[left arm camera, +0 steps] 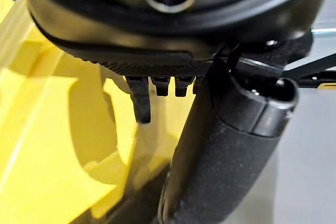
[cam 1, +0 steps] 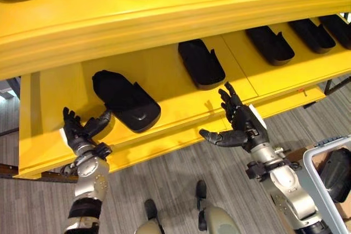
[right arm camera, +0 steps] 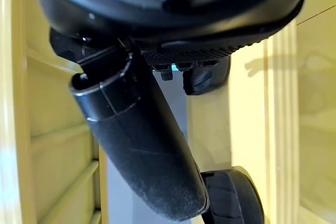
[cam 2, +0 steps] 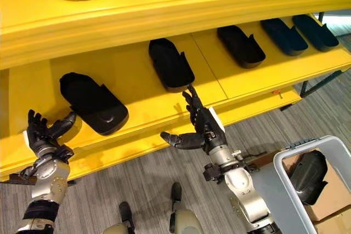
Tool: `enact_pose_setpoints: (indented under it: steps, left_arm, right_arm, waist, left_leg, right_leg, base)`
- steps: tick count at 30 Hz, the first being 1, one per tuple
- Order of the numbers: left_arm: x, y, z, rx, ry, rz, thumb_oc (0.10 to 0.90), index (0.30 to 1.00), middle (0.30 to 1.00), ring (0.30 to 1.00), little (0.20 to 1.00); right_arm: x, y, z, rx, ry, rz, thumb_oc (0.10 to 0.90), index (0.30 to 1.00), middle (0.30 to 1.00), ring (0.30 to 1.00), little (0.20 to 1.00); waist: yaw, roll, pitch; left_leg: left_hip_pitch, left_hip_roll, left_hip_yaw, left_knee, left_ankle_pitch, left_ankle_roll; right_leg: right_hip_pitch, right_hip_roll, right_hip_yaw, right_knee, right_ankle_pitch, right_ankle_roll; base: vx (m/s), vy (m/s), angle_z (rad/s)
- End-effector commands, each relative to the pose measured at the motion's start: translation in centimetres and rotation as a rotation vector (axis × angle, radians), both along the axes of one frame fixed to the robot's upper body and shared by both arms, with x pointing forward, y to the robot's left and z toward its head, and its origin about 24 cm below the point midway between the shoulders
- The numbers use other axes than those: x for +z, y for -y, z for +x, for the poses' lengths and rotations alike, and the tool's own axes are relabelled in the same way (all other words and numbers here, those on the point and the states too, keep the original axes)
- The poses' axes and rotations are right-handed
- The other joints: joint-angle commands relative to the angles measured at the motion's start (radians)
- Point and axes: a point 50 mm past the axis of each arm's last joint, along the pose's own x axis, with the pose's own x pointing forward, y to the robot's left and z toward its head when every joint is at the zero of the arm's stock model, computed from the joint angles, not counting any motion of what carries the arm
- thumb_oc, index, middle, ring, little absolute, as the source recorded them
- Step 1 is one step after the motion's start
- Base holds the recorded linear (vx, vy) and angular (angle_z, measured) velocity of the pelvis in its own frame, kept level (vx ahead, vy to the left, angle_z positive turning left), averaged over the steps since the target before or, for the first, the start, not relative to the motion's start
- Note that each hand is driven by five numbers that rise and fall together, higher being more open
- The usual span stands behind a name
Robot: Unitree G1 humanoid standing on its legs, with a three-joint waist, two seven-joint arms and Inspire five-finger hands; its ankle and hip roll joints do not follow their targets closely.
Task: Move parts from the plastic box to the shelf.
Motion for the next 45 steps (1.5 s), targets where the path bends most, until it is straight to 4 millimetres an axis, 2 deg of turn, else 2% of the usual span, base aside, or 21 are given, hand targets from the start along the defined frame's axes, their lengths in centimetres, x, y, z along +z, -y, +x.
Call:
enact_pose_setpoints:
  steps: [1, 7, 12, 26, 34, 45]
  left_arm:
    - [2.6, -0.3, 2.6, -0.035, 0.067, 0.038, 0.9, 1.0, 1.0, 1.0, 1.0]
    - [2.5, -0.1, 3.3, -0.043, 0.053, 0.018, 0.9, 1.0, 1.0, 1.0, 1.0]
    - [3.3, 0.4, 3.9, -0.057, 0.079, 0.021, 0.9, 1.0, 1.0, 1.0, 1.0]
    - [5.3, 3.7, 5.5, -0.152, 0.183, 0.012, 0.9, 1.0, 1.0, 1.0, 1.0]
    - [5.1, 3.8, 5.6, -0.152, 0.176, 0.01, 0.9, 1.0, 1.0, 1.0, 1.0]
    - [6.1, 3.5, 6.1, -0.147, 0.18, 0.049, 0.9, 1.0, 1.0, 1.0, 1.0]
  right_arm:
    - [5.2, -0.9, -0.4, 0.063, 0.275, 0.113, 0.9, 1.0, 1.0, 1.0, 1.0]
    - [4.9, -1.0, -0.5, 0.066, 0.265, 0.115, 0.9, 1.0, 1.0, 1.0, 1.0]
    - [4.8, -0.9, -0.6, 0.061, 0.264, 0.111, 0.9, 1.0, 1.0, 1.0, 1.0]
    - [4.5, -0.7, -0.7, 0.042, 0.257, 0.095, 0.9, 1.0, 1.0, 1.0, 1.0]
    - [4.3, -0.6, -0.6, 0.037, 0.248, 0.093, 0.9, 1.0, 1.0, 1.0, 1.0]
    - [4.1, -0.3, -0.7, 0.025, 0.243, 0.083, 0.9, 1.0, 1.0, 1.0, 1.0]
  waist:
    - [-0.026, -0.008, -0.019]
    - [-0.032, -0.018, -0.013]
    - [-0.037, -0.025, -0.009]
    - [-0.047, -0.031, -0.004]
    - [-0.05, -0.03, -0.004]
    - [-0.059, -0.029, -0.009]
  left_leg:
    - [0.008, 0.072, -0.035, 0.041, -0.013, -0.04]
    - [0.002, 0.072, -0.032, 0.045, -0.015, -0.039]
    - [0.0, 0.072, -0.03, 0.048, -0.019, -0.038]
    - [0.0, 0.068, -0.027, 0.06, -0.031, -0.034]
    - [0.003, 0.067, -0.022, 0.062, -0.034, -0.034]
    - [0.004, 0.065, -0.017, 0.061, -0.035, -0.034]
  right_leg:
    - [-0.016, -0.128, 0.0, 0.119, -0.059, 0.125]
    - [-0.02, -0.128, 0.003, 0.117, -0.056, 0.127]
    - [-0.025, -0.127, 0.01, 0.116, -0.054, 0.128]
    - [-0.026, -0.127, 0.021, 0.112, -0.054, 0.126]
    - [-0.028, -0.126, 0.026, 0.112, -0.053, 0.126]
    - [-0.029, -0.126, 0.03, 0.107, -0.046, 0.128]
  base:
    - [0.0, 0.017, -0.08]
    - [0.0, 0.004, -0.01]
    - [0.0, 0.0, 0.0]
    - [0.0, 0.001, 0.0]
    - [0.0, 0.0, 0.0]
    - [0.0, 0.001, 0.0]
